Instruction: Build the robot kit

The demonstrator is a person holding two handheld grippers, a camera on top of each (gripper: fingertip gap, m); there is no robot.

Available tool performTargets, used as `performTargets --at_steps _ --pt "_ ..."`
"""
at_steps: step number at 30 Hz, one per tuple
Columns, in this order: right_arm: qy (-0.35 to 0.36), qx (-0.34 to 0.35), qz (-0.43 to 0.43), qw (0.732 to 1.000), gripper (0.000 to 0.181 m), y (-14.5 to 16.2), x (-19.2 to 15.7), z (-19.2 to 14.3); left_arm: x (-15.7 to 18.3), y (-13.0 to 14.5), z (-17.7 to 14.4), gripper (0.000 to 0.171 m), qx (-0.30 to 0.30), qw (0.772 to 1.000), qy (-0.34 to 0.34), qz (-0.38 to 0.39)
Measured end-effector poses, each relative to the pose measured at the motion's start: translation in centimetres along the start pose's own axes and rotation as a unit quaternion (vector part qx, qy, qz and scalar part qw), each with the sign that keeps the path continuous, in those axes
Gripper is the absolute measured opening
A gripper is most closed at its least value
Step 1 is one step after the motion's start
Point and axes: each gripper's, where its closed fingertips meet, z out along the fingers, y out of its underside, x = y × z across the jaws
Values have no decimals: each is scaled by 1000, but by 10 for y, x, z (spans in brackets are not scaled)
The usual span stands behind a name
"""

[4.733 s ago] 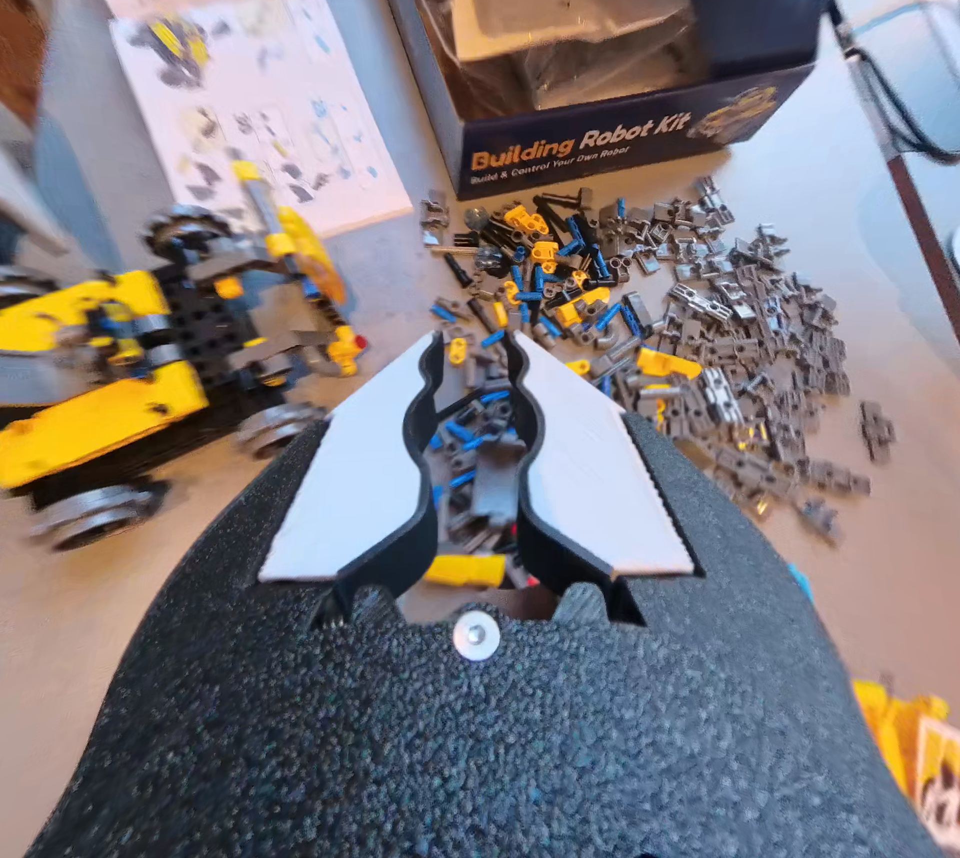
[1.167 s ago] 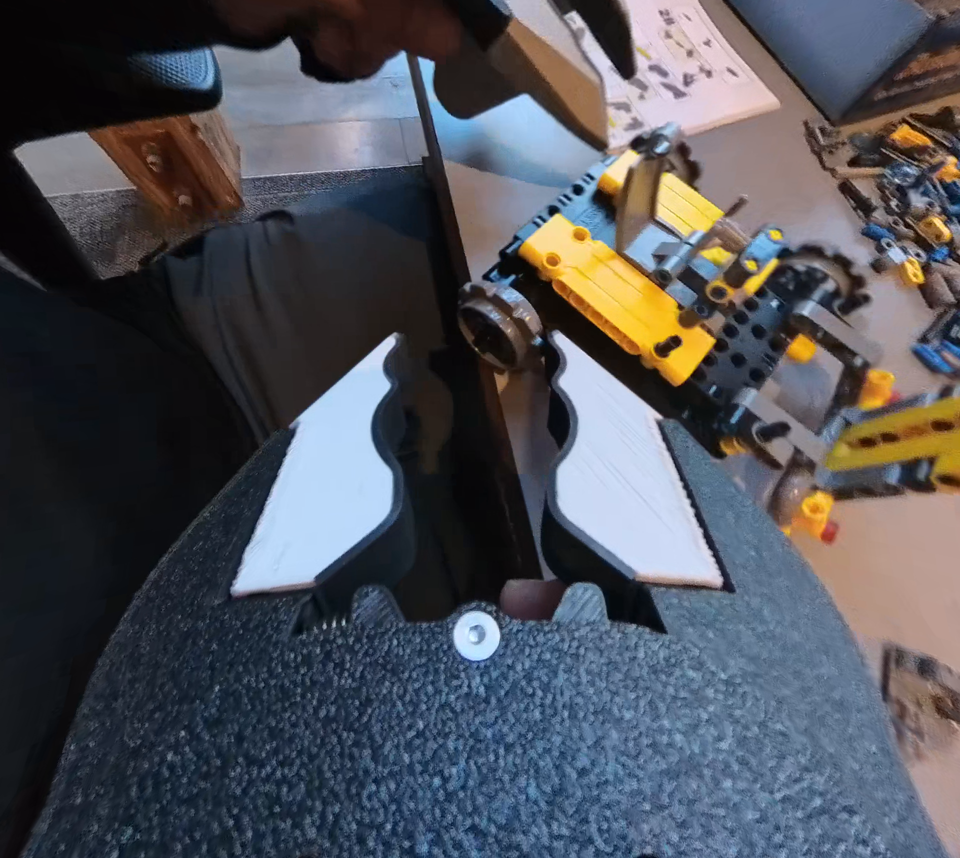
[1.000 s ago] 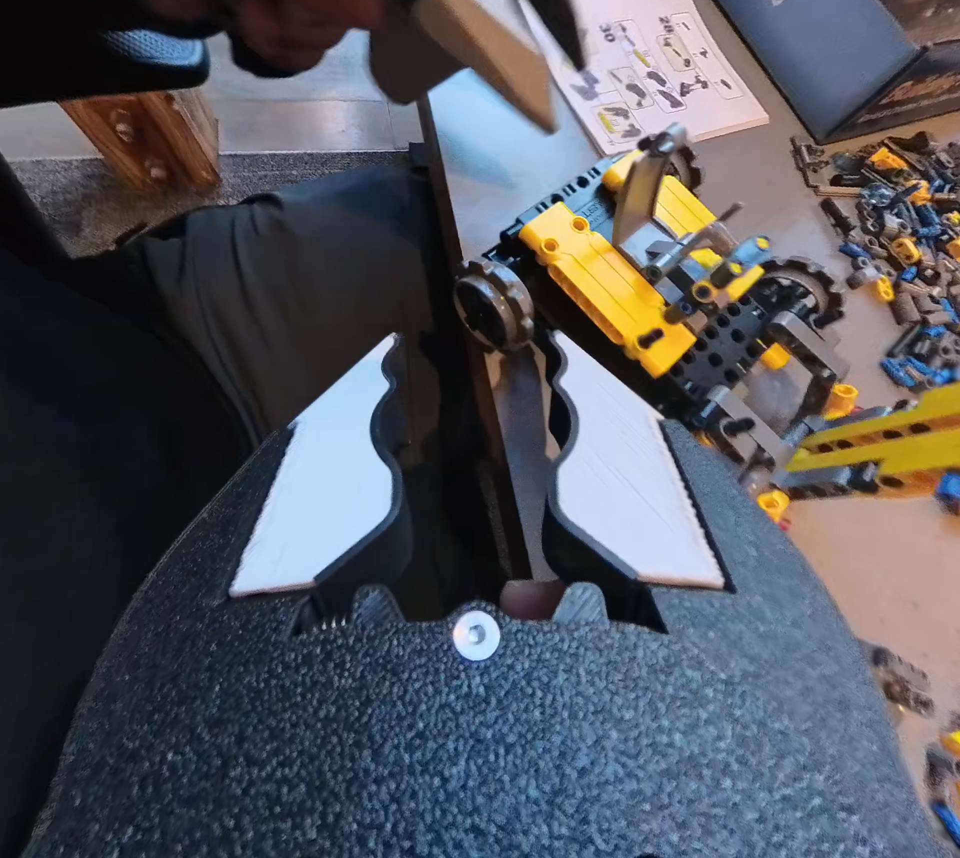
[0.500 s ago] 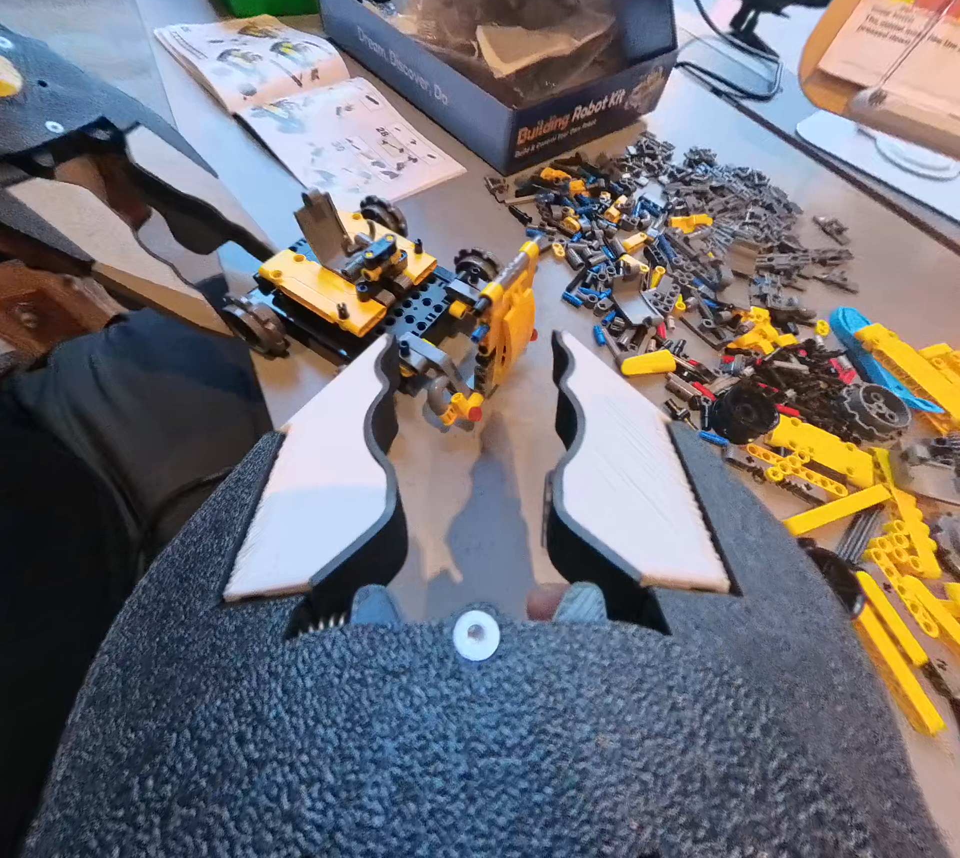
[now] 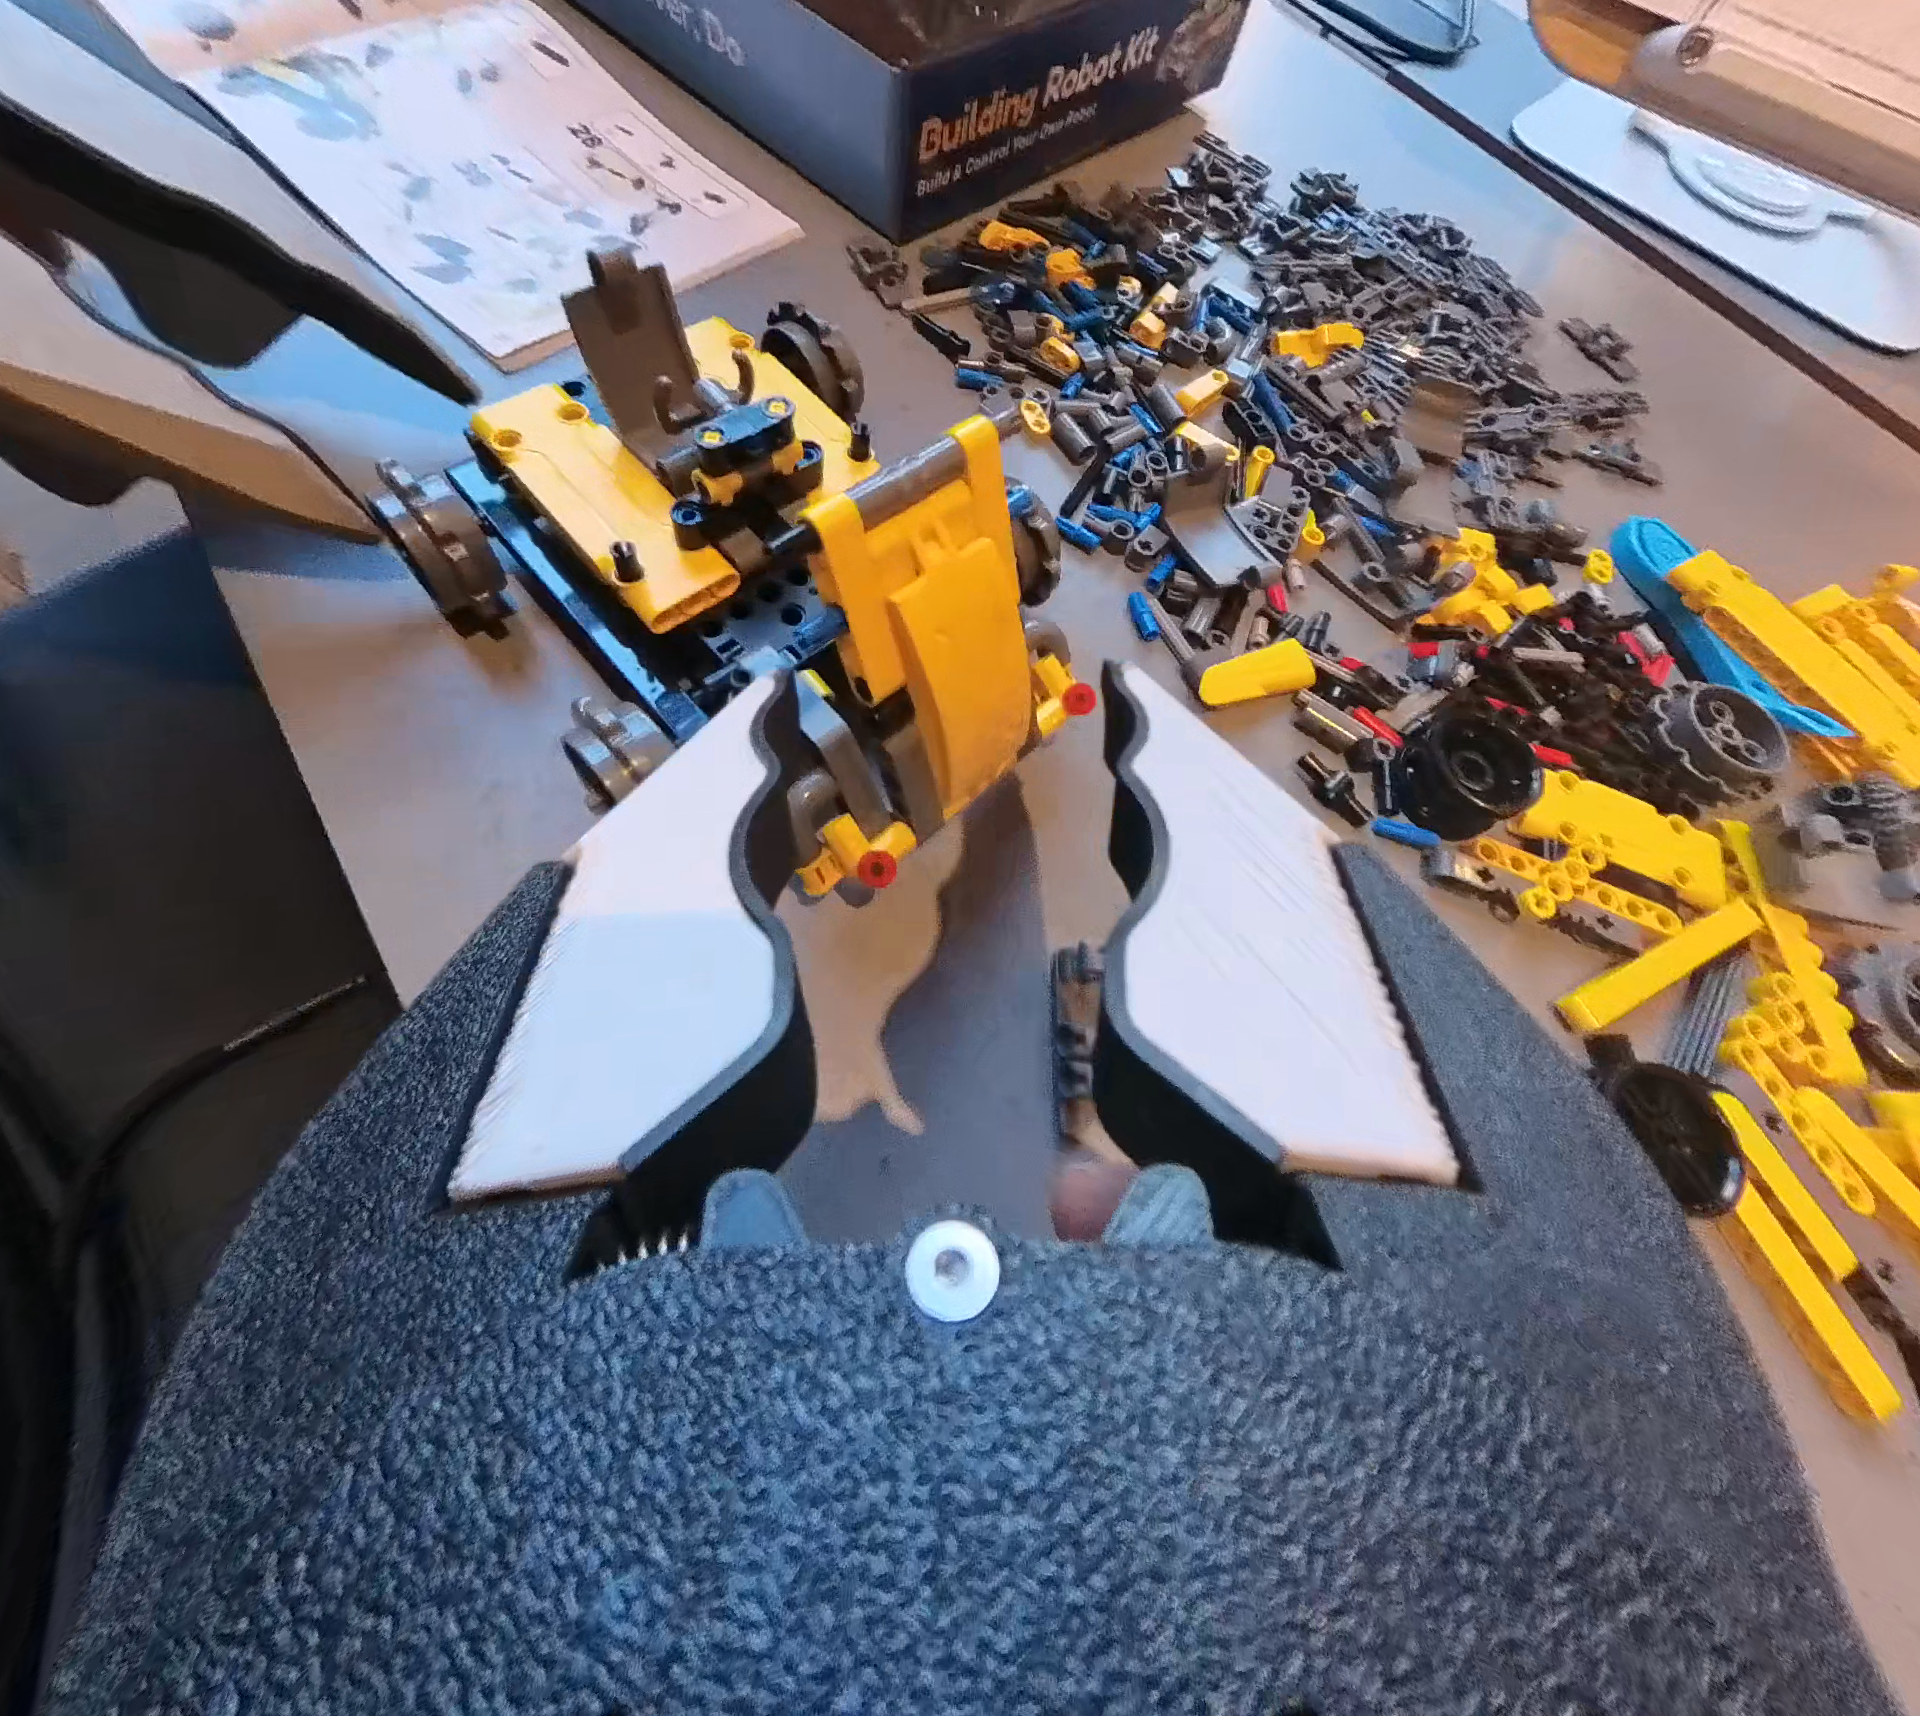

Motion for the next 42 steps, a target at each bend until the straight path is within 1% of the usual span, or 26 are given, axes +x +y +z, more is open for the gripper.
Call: performTargets --at_steps 4,6,9,10,12,13,15,19,22,24,27,30,32,35,37,39,42 --pt "33 -5 -28 999 61 -1 -1 0 0 -6 -6 50 16 1000 10 -1" --pt "39 8 -31 999 62 -10 -4 4 2 -18 -11 51 34 999 20 14" --pt "59 20 -17 998 56 -17 -1 7 -3 -36 -13 54 46 998 22 41" --pt "76 20 -18 997 56 -16 5 6 -6 -42 -12 55 50 997 25 48" --pt "113 20 -9 993 47 -11 18 -1 -14 -49 -7 57 44 997 29 53" --pt "118 23 4 993 45 -8 20 -5 -18 -51 -3 60 37 997 32 52" --pt "99 25 32 994 44 -2 17 -9 -19 -54 1 61 37 997 40 56" --pt "93 14 56 994 45 9 16 -16 -21 -48 8 62 18 997 31 66" --pt "68 20 60 996 51 10 8 -26 -17 -40 0 62 16 998 29 59" --pt "60 24 68 996 51 12 4 -33 -12 -33 -10 61 22 998 23 56" --pt "24 25 83 996 53 17 -12 -35 1 -17 -19 61 28 998 12 50" --pt "11 6 71 997 68 25 -26 -27 10 1 -21 62 17 999 -10 31" --pt "21 -15 49 998 71 33 -31 -20 19 9 -24 61 24 999 -17 25" --pt "34 -32 21 999 72 37 -34 -10 23 17 -25 60 38 998 -38 37" --pt "37 -40 18 998 72 36 -35 -3 23 17 -25 58 54 997 -43 38" --pt "29 -46 27 998 78 33 -39 3 26 14 -23 58 72 997 -28 33" --pt "46 -51 31 997 76 28 -37 8 24 11 -22 58 84 995 -28 33"
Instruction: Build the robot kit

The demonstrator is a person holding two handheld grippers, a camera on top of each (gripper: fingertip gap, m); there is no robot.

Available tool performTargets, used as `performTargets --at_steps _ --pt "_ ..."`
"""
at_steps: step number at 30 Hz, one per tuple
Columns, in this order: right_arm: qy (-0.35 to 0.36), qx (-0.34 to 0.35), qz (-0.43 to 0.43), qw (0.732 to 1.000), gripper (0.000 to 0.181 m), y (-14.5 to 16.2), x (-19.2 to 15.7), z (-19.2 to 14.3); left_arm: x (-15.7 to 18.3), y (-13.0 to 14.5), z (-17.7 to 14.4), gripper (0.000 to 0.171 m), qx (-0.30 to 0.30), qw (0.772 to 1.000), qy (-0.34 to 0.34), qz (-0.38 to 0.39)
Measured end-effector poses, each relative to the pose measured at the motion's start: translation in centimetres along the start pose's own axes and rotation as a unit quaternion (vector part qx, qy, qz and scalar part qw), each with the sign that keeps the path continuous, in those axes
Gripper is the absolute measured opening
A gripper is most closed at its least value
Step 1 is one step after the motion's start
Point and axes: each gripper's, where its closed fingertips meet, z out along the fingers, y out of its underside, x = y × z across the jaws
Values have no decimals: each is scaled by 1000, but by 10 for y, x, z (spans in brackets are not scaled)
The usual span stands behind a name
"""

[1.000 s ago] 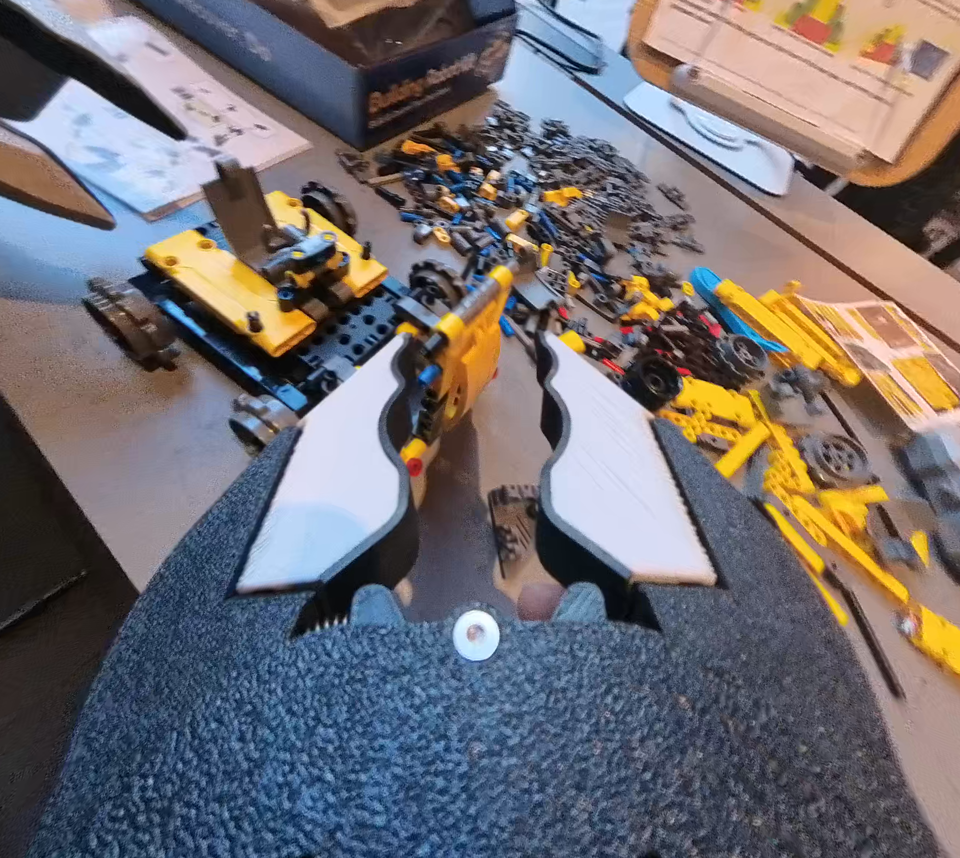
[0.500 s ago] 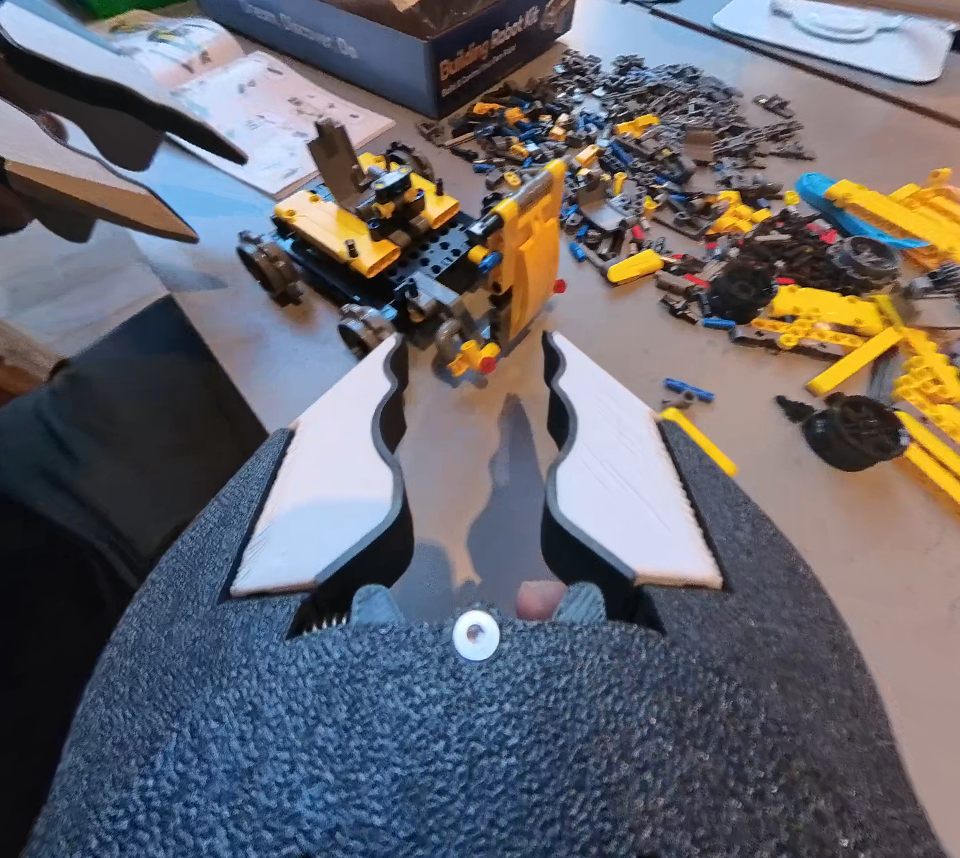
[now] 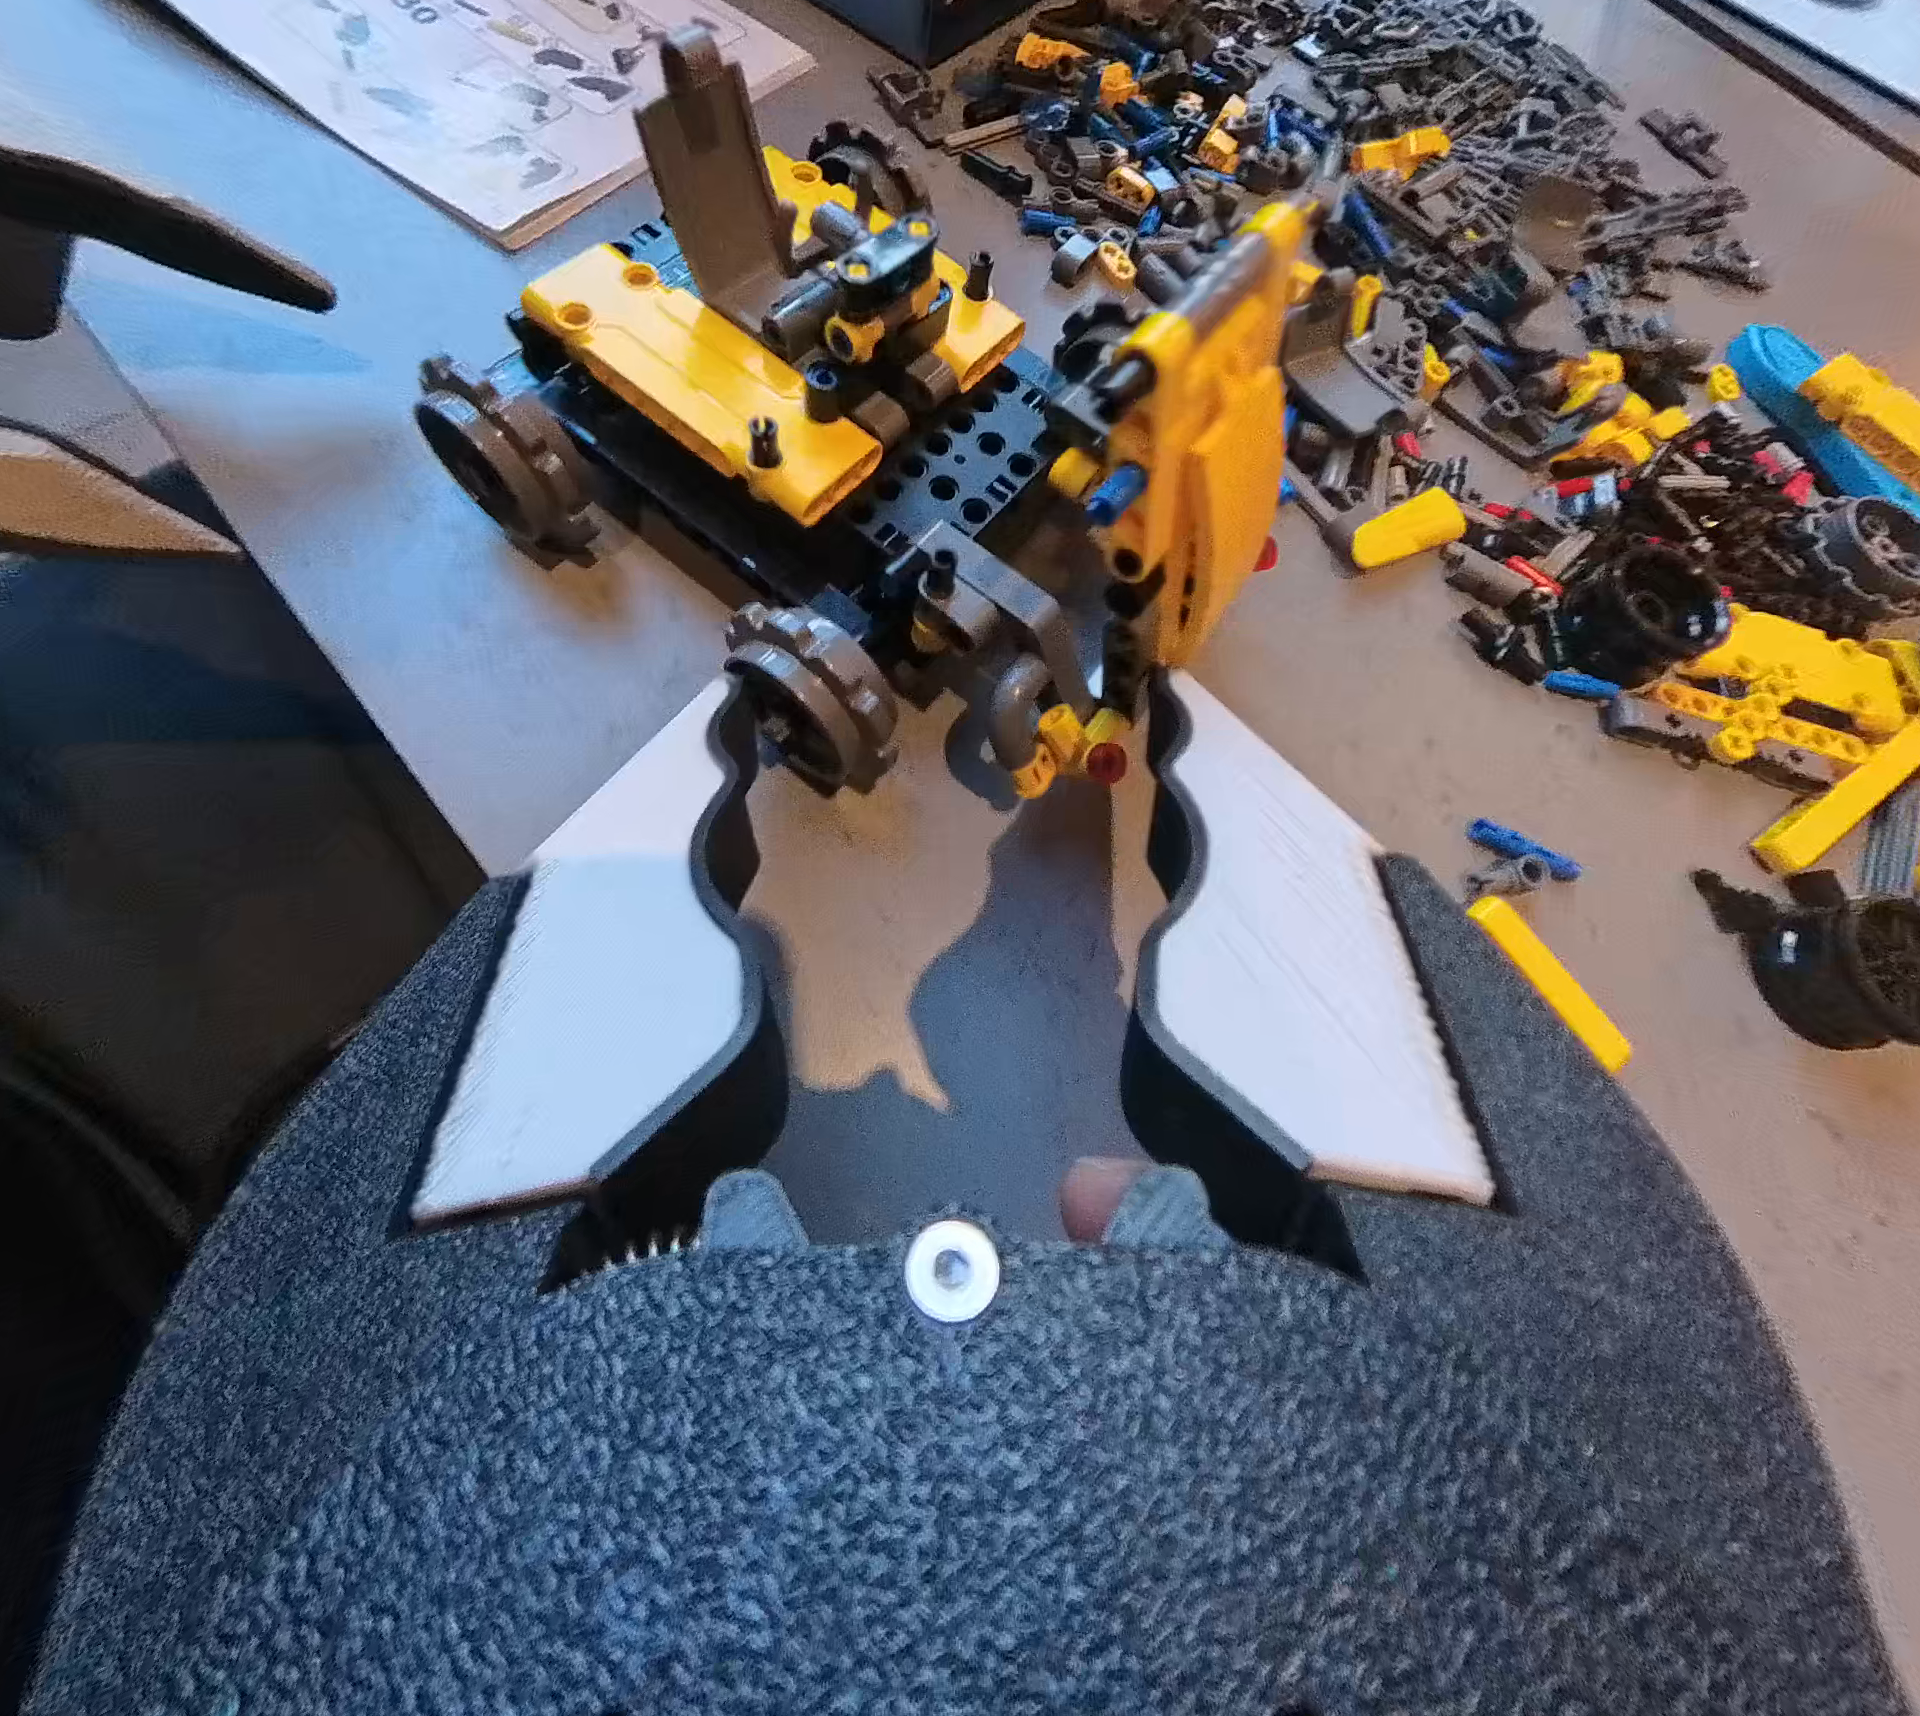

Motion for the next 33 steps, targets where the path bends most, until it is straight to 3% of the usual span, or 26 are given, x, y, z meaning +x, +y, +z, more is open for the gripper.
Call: performTargets --at_steps 6,15,20,27,33 --pt "30 -18 -30 999 72 -8 -6 10 -3 -1 -1 56 17 1000 1 -12" --pt "14 -15 -11 1000 72 -15 -4 20 -7 1 3 52 16 999 8 -34" --pt "7 18 -1 1000 68 -17 8 -4 -7 2 3 52 15 999 5 -30" --pt "13 75 65 995 49 -13 56 -56 -2 -4 3 51 27 999 8 -32" --pt "-21 75 71 994 40 3 56 -59 10 -10 8 51 34 999 14 -14"
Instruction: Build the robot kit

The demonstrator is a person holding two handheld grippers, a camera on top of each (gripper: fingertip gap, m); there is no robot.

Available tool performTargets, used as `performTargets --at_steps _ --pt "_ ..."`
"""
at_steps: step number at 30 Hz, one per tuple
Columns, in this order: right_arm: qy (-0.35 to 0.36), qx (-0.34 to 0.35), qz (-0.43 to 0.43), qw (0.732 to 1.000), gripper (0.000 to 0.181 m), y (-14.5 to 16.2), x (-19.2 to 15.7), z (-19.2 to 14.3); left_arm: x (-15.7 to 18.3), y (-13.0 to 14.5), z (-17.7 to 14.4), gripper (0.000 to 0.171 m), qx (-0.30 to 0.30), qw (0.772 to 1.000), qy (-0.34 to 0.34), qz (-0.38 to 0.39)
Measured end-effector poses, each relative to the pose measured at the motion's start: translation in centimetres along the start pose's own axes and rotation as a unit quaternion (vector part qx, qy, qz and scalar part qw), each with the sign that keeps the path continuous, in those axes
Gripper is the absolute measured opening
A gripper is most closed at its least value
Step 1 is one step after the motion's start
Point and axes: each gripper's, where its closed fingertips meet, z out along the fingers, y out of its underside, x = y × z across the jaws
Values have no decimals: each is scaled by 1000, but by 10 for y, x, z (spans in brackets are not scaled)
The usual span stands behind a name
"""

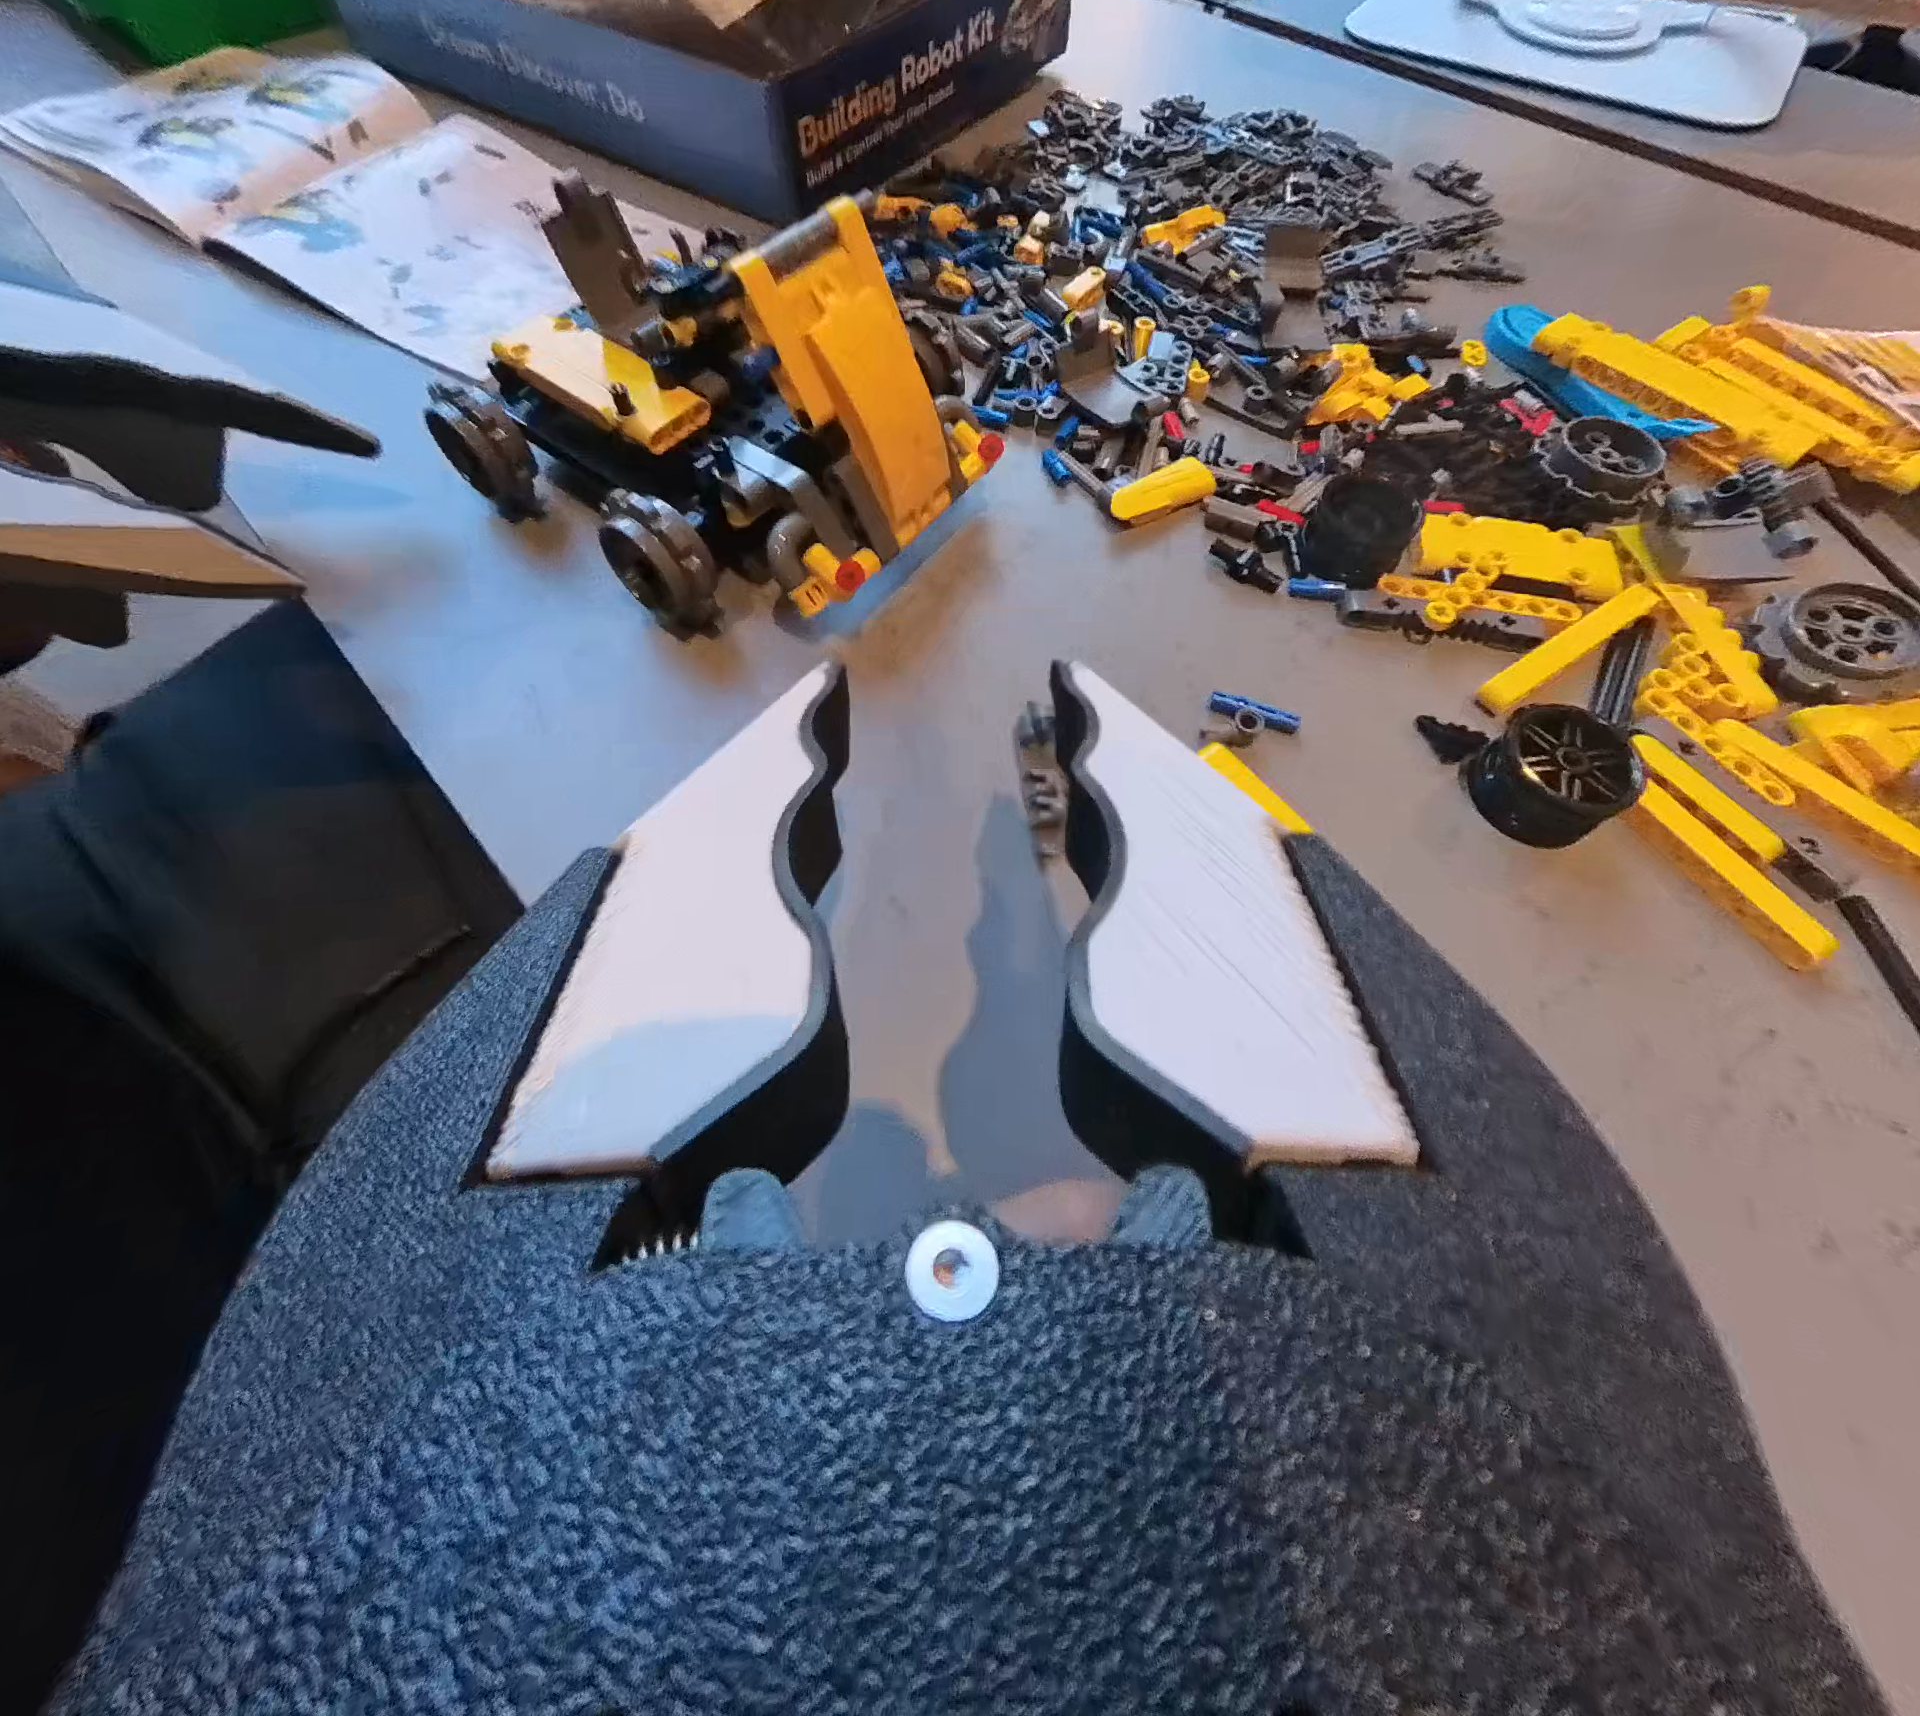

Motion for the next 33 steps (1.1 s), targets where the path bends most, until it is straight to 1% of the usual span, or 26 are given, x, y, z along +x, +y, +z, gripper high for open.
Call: performTargets --at_steps 3,5,7,10,14,17,27,33 --pt "23 -6 -20 1000 49 3 10 -2 0 1 1 57 3 1000 -6 0" --pt "20 -9 -22 1000 51 4 12 -2 -2 1 1 66 7 1000 -4 -9" --pt "21 -19 -29 999 51 8 14 -2 -4 1 1 69 8 1000 -3 -20" --pt "37 -45 -43 997 51 18 23 -2 -5 2 1 67 7 1000 -3 -22" --pt "29 -72 -37 996 47 27 27 -5 -1 4 2 62 1 1000 4 -13" --pt "31 -79 -43 995 42 29 28 -3 2 4 3 59 1 1000 9 -8" --pt "20 -110 -61 992 39 35 24 14 4 6 4 52 -3 1000 18 -3" --pt "13 -121 -58 991 38 35 24 18 5 7 4 53 -4 1000 24 -5"
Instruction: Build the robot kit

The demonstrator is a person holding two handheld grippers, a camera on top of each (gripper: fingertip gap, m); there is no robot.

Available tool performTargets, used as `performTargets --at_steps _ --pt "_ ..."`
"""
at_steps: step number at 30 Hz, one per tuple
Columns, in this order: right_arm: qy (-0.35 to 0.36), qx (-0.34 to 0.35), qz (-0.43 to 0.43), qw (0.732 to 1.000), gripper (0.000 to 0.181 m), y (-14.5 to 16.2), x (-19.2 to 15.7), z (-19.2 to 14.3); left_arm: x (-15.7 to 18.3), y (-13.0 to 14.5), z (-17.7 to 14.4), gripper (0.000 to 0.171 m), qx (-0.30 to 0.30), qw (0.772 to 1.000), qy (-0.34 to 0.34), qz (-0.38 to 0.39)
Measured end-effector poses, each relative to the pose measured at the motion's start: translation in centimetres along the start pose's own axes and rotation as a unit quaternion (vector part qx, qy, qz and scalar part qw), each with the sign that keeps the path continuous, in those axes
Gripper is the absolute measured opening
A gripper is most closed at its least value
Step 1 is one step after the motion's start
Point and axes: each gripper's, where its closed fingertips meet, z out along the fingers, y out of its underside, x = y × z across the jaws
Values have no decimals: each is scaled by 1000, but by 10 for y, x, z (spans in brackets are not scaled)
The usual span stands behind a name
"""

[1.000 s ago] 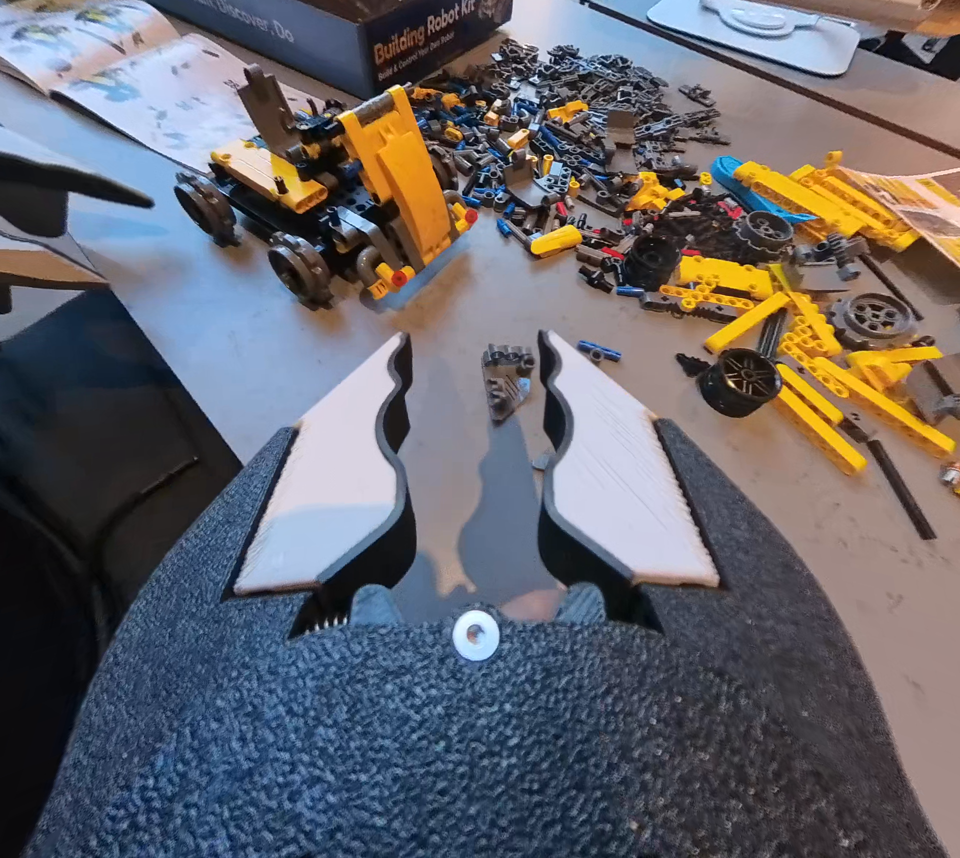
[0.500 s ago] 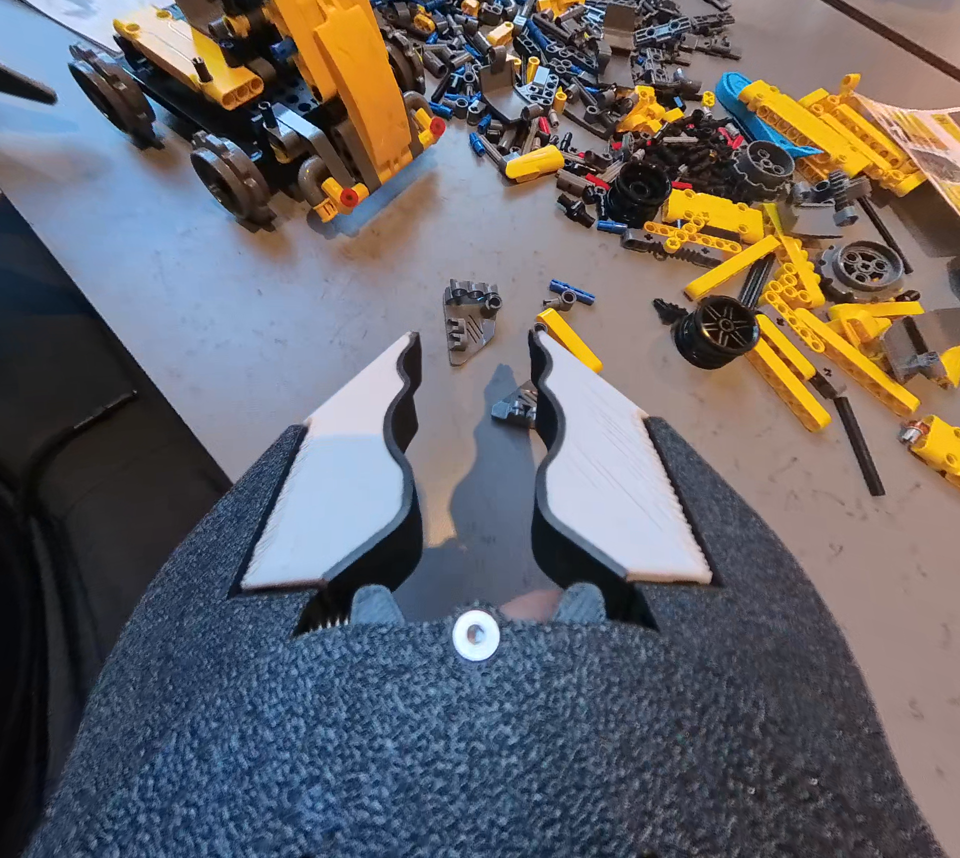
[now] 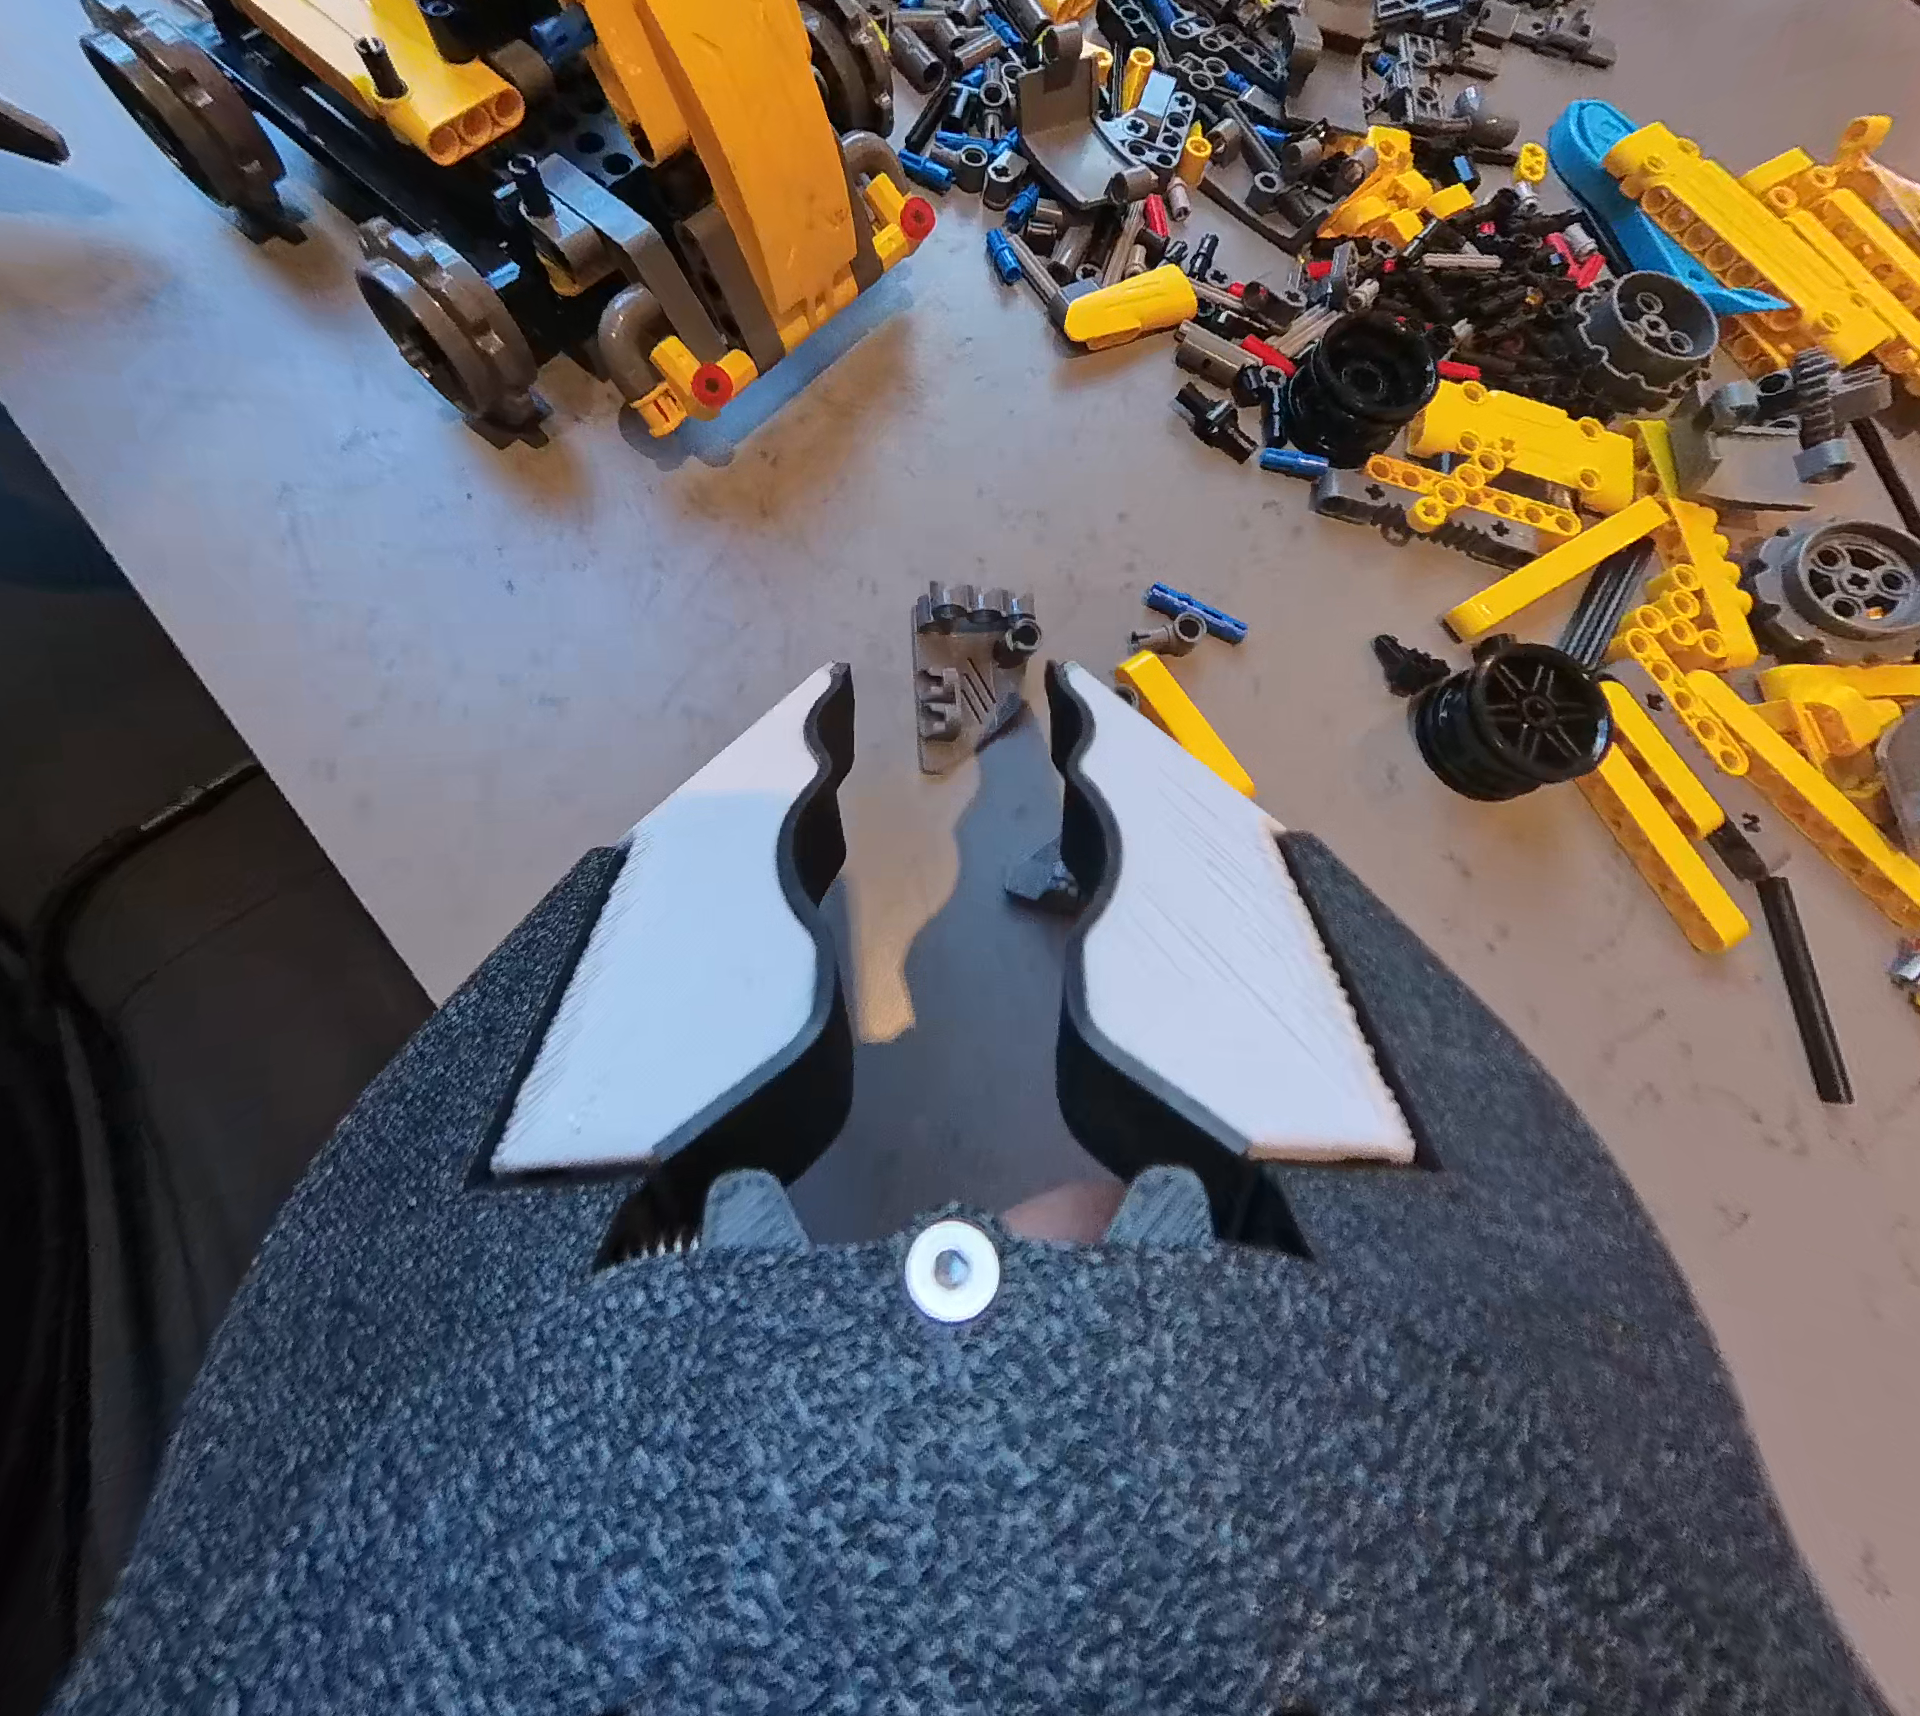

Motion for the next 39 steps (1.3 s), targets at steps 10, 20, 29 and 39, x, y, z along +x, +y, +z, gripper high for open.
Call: performTargets --at_steps 10,20,29,39 --pt "-13 -19 15 1000 37 7 -2 9 1 -1 -3 54 3 1000 2 -2" --pt "-60 -43 26 997 28 12 -10 17 -4 -1 -4 51 7 999 18 -29" --pt "-69 -27 19 997 31 6 -9 -5 -4 -2 -5 52 10 999 25 -44" --pt "-56 -32 8 998 36 16 -9 -6 1 -6 0 54 17 999 21 -31"
